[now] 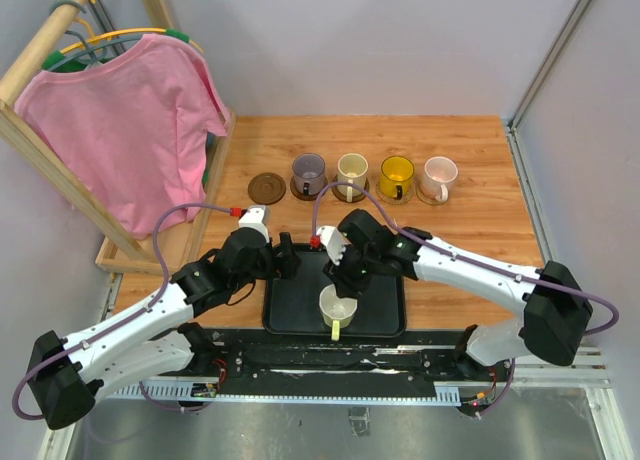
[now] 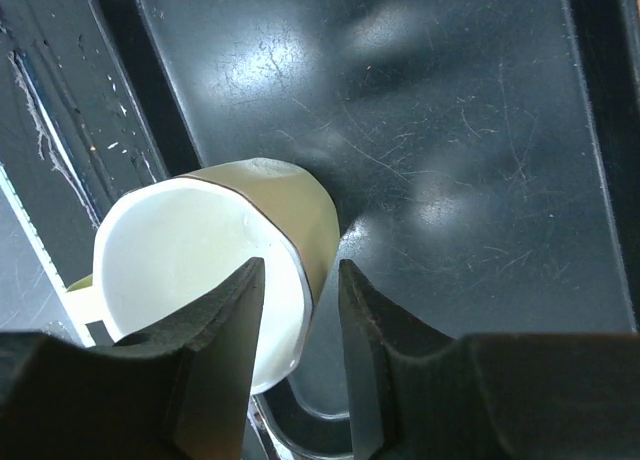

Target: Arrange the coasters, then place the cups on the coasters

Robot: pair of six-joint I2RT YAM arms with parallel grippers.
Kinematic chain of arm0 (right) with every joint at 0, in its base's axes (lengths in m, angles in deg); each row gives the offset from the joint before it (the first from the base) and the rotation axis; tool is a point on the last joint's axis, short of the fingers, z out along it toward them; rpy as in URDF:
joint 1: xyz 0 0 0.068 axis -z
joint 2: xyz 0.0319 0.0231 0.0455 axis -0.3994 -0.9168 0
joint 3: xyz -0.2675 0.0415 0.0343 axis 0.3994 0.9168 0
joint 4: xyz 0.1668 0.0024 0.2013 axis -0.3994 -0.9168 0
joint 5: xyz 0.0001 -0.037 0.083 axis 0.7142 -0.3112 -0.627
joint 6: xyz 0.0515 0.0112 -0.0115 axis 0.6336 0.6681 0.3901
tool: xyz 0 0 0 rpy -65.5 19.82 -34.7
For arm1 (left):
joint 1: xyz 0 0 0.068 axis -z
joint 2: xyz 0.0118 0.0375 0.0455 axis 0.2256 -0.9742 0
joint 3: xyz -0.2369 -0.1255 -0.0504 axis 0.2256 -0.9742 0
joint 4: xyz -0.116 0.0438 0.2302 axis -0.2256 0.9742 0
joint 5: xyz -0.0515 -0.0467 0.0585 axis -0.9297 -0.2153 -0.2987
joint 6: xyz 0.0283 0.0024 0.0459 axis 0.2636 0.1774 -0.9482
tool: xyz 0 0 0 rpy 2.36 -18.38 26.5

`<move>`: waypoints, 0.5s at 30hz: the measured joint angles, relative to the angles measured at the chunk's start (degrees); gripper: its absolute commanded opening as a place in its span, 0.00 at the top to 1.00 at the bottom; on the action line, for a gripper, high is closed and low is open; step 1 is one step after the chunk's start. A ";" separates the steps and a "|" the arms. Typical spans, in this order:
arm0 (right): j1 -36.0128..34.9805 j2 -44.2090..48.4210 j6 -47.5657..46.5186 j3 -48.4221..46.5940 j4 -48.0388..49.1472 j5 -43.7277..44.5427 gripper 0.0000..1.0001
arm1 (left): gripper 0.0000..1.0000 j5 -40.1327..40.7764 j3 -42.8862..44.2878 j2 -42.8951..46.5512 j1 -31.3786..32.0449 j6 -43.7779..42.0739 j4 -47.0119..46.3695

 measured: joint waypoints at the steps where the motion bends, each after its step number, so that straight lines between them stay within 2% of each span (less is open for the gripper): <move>1: -0.57 -0.26 0.02 -0.02 0.02 0.79 0.65 | 0.02 0.02 0.00 0.00 0.00 0.00 0.00; 8: -3.74 -2.49 0.37 -1.33 -0.07 6.64 0.73 | 0.02 0.04 0.00 -0.20 0.00 -0.02 0.00; 12: -4.85 -3.61 0.74 -2.29 -0.20 9.99 0.94 | 0.02 0.07 0.00 -0.48 0.02 -0.24 0.00; 13: -4.98 -3.89 0.68 -2.60 -0.37 10.60 0.98 | 0.02 0.07 0.00 -0.55 0.02 -0.39 0.00; 15: -5.01 -4.37 1.55 -2.99 -0.11 12.31 0.99 | 0.02 0.07 0.00 -0.66 0.02 -0.76 0.00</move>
